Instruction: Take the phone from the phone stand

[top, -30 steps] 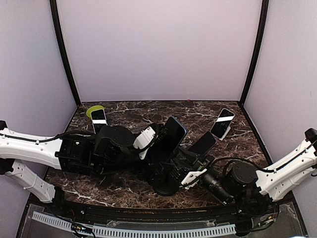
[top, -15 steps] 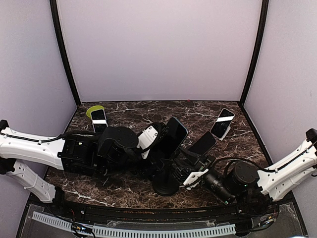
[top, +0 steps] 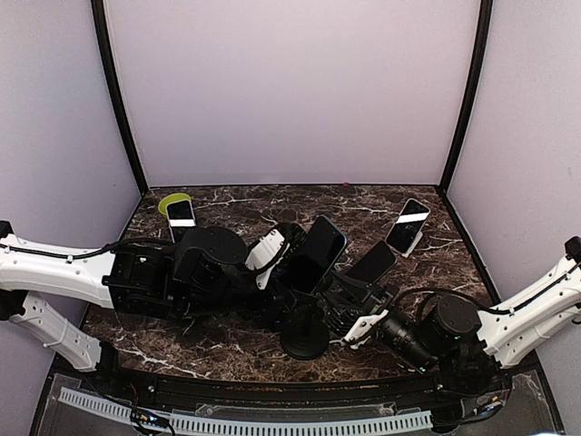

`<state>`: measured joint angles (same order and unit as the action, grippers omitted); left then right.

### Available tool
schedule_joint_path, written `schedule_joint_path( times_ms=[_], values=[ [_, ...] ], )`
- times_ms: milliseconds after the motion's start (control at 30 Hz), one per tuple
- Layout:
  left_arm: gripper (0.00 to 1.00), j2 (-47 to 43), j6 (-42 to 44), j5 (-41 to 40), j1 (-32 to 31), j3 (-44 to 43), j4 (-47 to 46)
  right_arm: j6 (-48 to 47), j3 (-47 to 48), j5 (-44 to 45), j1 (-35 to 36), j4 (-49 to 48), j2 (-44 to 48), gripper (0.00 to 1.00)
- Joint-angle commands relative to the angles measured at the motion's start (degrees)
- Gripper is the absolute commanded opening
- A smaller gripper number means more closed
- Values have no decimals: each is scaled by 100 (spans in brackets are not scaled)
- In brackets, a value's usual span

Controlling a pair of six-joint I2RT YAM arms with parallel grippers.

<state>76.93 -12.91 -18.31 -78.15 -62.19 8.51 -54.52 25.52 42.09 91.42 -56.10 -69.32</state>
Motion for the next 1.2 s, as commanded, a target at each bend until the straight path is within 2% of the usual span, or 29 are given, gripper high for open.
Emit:
schedule_joint_path(
  times_ms=[0, 433, 700, 733, 767, 867, 1000, 1167],
  values=[
    [61, -416, -335, -198, 277, 163, -93, 95, -165, 77, 42, -121, 198, 0],
    [57, -852, -362, 109, 416, 543, -329, 181, -218, 80, -8, -156, 225, 0],
    [51, -1015, -77, 763, 416, 680, -837, 243, -130, 126, -21, -109, 217, 0],
    [51, -1027, -60, 812, 418, 674, -844, 251, -117, 133, -21, -96, 217, 8],
    [51, -1049, -38, 861, 422, 692, -850, 247, -109, 138, -23, -89, 217, 19],
    [51, -1135, 12, 894, 415, 727, -881, 249, -65, 109, -24, -112, 215, 36],
    [51, -1145, 3, 955, 420, 752, -841, 292, 150, -5, -30, 181, 204, 44],
    [50, -1101, -53, 1104, 414, 764, -877, 256, 446, -119, -54, 328, 55, 45]
  ],
)
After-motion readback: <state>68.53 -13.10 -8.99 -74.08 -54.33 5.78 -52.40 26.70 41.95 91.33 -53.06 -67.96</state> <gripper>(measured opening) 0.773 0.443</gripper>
